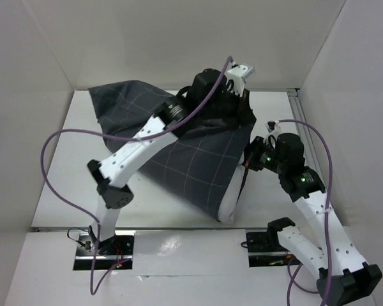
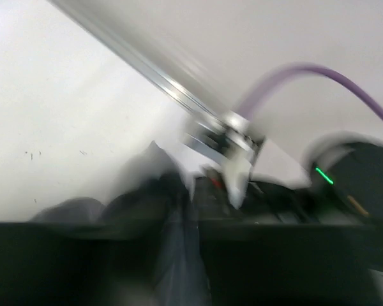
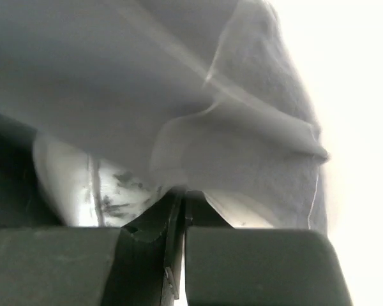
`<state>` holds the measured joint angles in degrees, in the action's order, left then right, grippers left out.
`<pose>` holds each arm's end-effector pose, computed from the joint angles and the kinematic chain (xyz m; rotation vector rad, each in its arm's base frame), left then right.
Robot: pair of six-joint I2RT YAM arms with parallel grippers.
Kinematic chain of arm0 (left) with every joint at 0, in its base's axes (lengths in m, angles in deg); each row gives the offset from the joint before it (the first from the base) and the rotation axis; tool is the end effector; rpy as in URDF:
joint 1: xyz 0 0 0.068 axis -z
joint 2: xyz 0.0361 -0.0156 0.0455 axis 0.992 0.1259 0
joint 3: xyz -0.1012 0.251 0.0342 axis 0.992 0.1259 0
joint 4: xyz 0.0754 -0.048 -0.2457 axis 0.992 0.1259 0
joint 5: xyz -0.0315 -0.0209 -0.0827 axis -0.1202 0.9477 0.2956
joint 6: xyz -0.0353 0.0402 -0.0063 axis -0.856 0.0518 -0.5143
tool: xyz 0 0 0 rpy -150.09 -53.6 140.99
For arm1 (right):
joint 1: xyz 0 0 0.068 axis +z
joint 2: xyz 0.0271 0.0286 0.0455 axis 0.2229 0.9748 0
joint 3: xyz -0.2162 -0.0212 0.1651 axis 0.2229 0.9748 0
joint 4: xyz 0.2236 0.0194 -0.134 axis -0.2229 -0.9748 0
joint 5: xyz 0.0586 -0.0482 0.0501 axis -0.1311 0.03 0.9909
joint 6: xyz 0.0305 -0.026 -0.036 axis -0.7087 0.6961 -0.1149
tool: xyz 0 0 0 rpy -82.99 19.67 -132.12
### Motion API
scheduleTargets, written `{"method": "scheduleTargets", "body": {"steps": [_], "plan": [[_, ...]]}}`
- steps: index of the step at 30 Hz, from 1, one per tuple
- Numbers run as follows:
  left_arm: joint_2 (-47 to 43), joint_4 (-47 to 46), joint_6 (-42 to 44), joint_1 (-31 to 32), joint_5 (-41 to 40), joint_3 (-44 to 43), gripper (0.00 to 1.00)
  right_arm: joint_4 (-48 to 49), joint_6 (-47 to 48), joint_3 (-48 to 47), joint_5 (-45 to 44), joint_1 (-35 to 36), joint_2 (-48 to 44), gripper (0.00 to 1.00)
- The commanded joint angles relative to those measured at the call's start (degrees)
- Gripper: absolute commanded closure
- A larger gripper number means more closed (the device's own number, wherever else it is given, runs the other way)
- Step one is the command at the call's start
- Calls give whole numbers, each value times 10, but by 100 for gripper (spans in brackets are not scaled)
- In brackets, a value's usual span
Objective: Put the pillow into the pillowcase
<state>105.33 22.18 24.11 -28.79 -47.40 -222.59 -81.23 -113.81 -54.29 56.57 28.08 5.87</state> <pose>0.2426 -0.3442 0.4973 0.6054 1.8336 -1.1256 0.1603 0.0591 0.3247 0.1517 2.1181 1.0323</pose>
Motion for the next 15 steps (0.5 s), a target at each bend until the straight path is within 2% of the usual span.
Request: {"method": "scheduleTargets", "body": {"steps": [1, 3, 4, 6, 7, 8, 9, 12, 13, 15], "plan": [[82, -89, -35, -62, 95, -44, 44, 18, 14, 9, -99, 7, 65, 100], [70, -73, -29, -68, 102, -36, 20, 64, 8, 16, -136, -3, 109, 100], [50, -73, -21, -68, 73, -18, 0, 103, 8, -4, -146, -19, 163, 100], [5, -73, 10, -60, 30, 20, 0, 130, 8, -28, -146, -38, 222, 81], [-39, -73, 18, -52, 12, 57, 0, 136, 8, -61, -130, -50, 280, 68], [-61, -65, 18, -52, -23, 76, 4, 127, 14, -81, -120, -74, 305, 42], [-80, -60, 26, -47, -39, 96, 11, 116, 21, -99, -115, -85, 324, 34], [-142, -31, 31, -31, -116, 178, 40, 81, 38, -122, -152, -104, 320, 21], [-154, -22, 31, -21, -133, 218, 56, 76, 38, -107, -160, -111, 289, 18], [-175, -13, 23, -8, -157, 257, 60, 69, 48, -82, -154, -143, 255, 16]]}}
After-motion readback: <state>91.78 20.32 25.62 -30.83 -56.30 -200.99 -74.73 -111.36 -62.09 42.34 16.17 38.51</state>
